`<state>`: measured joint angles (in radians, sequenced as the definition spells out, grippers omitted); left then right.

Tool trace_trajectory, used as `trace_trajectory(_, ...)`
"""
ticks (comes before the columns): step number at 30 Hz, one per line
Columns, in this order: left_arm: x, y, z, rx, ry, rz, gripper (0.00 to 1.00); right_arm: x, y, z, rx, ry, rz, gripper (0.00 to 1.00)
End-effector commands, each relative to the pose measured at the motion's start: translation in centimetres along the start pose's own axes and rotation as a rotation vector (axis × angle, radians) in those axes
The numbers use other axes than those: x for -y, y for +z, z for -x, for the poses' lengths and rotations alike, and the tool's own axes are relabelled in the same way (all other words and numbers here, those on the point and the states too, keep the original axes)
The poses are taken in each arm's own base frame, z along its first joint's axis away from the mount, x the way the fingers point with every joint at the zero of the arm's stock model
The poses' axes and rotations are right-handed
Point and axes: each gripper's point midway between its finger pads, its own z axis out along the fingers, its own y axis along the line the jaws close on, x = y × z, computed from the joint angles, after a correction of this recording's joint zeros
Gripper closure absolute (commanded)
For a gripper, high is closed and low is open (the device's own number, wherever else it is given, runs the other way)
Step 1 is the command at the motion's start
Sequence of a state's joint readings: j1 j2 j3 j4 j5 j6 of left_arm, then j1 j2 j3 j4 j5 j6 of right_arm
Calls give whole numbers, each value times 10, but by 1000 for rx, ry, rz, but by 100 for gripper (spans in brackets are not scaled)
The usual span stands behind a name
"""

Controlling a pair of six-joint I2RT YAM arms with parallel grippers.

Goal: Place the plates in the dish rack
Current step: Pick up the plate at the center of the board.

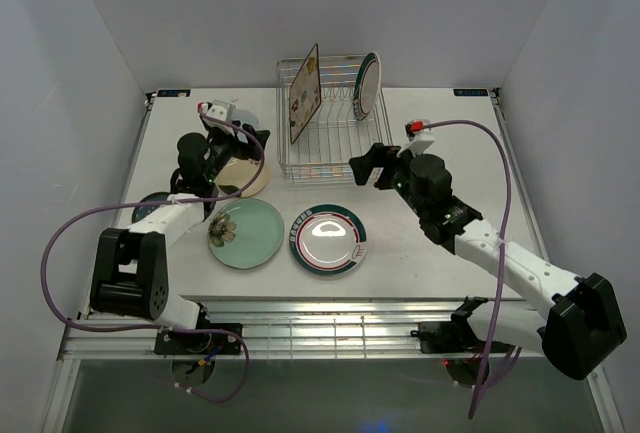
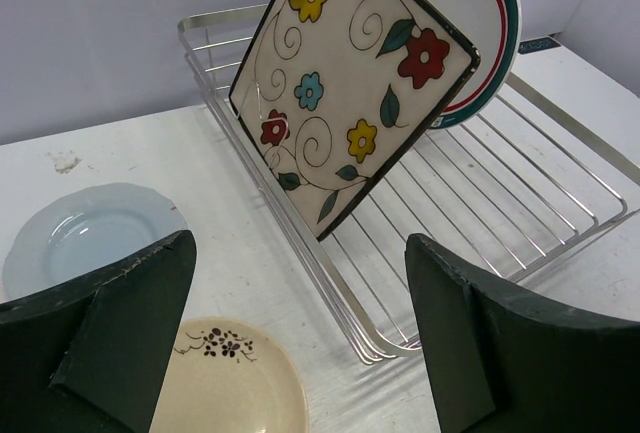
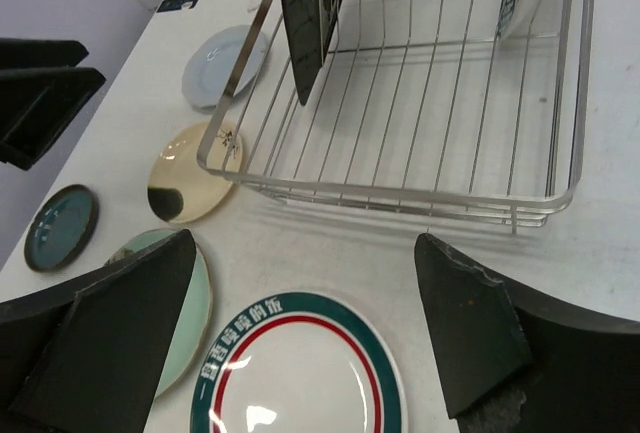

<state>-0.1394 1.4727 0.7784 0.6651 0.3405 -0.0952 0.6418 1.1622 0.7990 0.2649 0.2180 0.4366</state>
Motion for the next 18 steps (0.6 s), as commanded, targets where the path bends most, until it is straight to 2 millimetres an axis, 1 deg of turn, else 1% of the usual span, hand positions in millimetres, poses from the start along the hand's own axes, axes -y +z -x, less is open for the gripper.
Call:
trace_trajectory(1, 6, -10, 25, 50, -3, -9, 4, 4, -16, -16, -16, 64, 16, 6)
trace_trajectory(2, 7, -11, 27, 53, -4, -9, 4, 5, -22, -17, -10, 76, 15, 8)
trace_trajectory(3, 7, -12, 28, 56, -6, -9, 4, 8, -25, -24, -21, 83, 11, 9)
trace_trajectory(4, 8, -13, 28, 55, -10, -11, 4, 15, -29, -39, -47, 96, -1, 15)
trace_trajectory(5, 9, -14, 29, 58, -12, -14, 4, 17, -33, -41, -47, 107, -3, 16)
trace_trajectory(6, 11, -15, 29, 59, -14, -21, 4, 19, -36, -48, -62, 117, -6, 18)
trace_trajectory(7, 12, -15, 30, 59, -21, -26, 4, 21, -38, -54, -75, 124, -5, 18)
trace_trajectory(8, 13, -15, 29, 57, -25, -29, 4, 26, -41, -66, -97, 140, -14, 18)
trace_trajectory(10, 14, -15, 27, 52, -28, -37, 4, 29, -45, -77, -121, 162, -15, 18)
trace_trajectory(11, 14, -14, 25, 48, -36, -36, 4, 35, -48, -91, -148, 184, -31, 18)
trace_trajectory(13, 10, -12, 22, 41, -48, -20, 3, 36, -50, -102, -166, 213, -19, 17)
trace_trajectory(14, 8, -11, 22, 41, -57, -10, 3, 44, -54, -121, -199, 241, -32, 18)
trace_trajectory(16, 5, -9, 19, 33, -65, 9, 3, 40, -59, -135, -232, 275, 10, 18)
trace_trajectory(17, 4, -9, 19, 34, -67, 14, 3, 41, -58, -137, -228, 293, 23, 18)
trace_trajectory(18, 4, -9, 20, 36, -67, 17, 3, 43, -63, -150, -257, 314, 29, 18)
